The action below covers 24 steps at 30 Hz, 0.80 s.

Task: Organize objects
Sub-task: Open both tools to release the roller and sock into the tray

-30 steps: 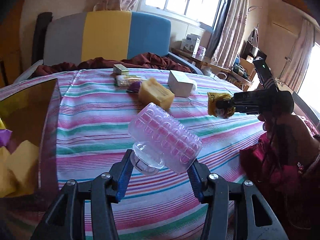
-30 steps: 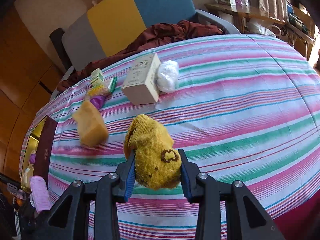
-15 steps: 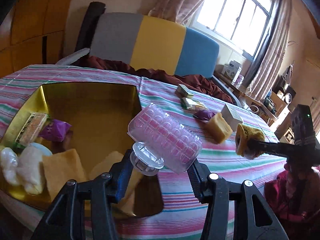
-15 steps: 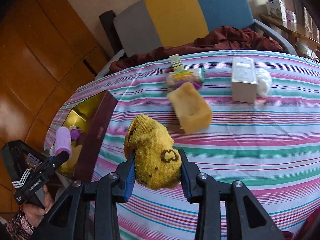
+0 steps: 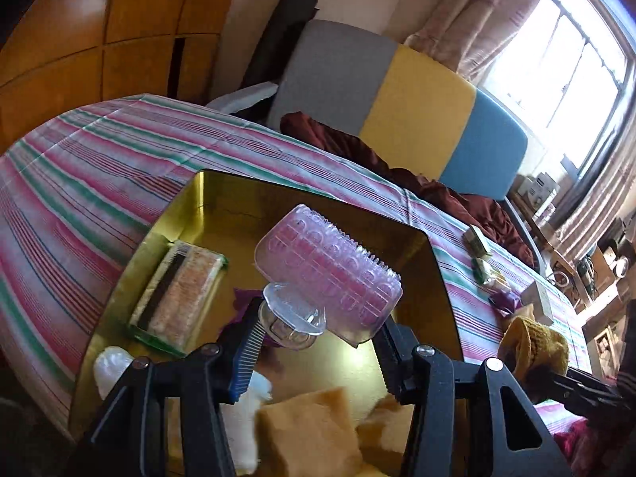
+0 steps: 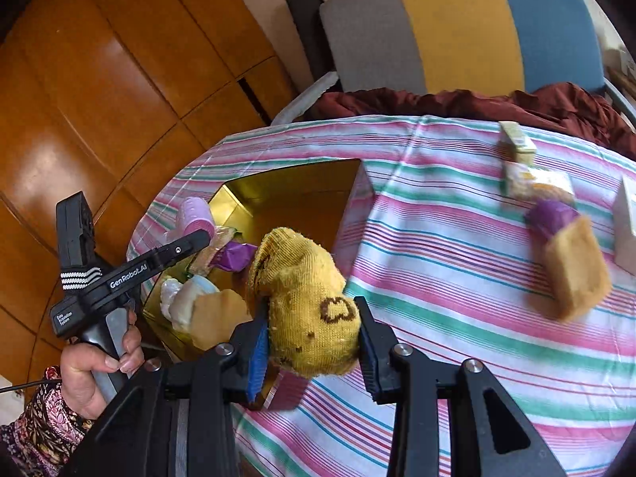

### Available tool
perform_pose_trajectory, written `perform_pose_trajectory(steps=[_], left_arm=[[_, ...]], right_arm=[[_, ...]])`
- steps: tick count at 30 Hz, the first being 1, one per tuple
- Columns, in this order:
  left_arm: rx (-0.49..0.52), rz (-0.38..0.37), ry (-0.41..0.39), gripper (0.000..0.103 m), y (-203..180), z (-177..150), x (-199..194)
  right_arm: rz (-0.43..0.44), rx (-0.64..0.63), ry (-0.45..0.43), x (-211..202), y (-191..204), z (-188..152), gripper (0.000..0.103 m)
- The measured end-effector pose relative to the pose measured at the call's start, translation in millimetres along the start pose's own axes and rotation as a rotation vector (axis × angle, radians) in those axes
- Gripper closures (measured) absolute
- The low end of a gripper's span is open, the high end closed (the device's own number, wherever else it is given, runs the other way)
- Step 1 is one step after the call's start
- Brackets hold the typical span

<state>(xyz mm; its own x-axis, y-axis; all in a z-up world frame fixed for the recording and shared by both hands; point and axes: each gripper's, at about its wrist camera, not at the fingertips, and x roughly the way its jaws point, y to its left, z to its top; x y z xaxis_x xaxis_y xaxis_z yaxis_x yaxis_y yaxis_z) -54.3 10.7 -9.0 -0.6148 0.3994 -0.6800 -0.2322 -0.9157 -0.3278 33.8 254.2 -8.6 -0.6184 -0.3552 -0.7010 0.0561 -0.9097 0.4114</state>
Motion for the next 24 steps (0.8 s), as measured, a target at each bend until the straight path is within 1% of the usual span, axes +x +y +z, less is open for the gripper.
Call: perform_pose_trajectory(steps=[2,5,8,12,15,16,17,18,20,22,23,24], left_arm=[[-0.034,0.013,-0.002,0.05,15,3,1],[-0.082,0.031,0.011,0.05,34,3,4],[-0.102,0.051,0.033,0.05,44,4,11],[-0.112,0.067,0.06,0.049,50,4,21],[-0.121,0.082,0.057,0.04,54,2,21],[-0.124,0.086,0.054,0.035,56,0,20],[-0.127,0.093,0.051,0.031,57,-1,18],[-0.131,0.1,0.048,0.03,59,-2,16],[-0.144,0.114,0.042,0.023,61,-3,10],[-0.163,0.126,0.015,0.019,63,-6,2],[-0.174,0.136,-0.001,0.014,63,-7,-3],[-0.181,0.146,-0.016,0.013,62,-9,-8]], right_arm=[[0.003,-0.016,0.02,13,10,3,0.065],[-0.017,-0.052,0.049,35,25,6,0.065],[-0.045,-0.064,0.066,53,33,10,0.065],[-0.063,-0.047,0.083,73,35,17,0.063],[-0.078,-0.053,0.103,85,37,19,0.06],[-0.081,-0.053,0.113,88,37,19,0.057],[-0.081,-0.055,0.123,91,38,19,0.056],[-0.083,-0.058,0.133,95,39,19,0.055],[-0.089,-0.072,0.151,99,42,17,0.052],[-0.111,-0.098,0.161,101,46,15,0.05],[-0.117,-0.111,0.159,101,48,14,0.049],[-0.115,-0.121,0.156,100,50,13,0.048]])
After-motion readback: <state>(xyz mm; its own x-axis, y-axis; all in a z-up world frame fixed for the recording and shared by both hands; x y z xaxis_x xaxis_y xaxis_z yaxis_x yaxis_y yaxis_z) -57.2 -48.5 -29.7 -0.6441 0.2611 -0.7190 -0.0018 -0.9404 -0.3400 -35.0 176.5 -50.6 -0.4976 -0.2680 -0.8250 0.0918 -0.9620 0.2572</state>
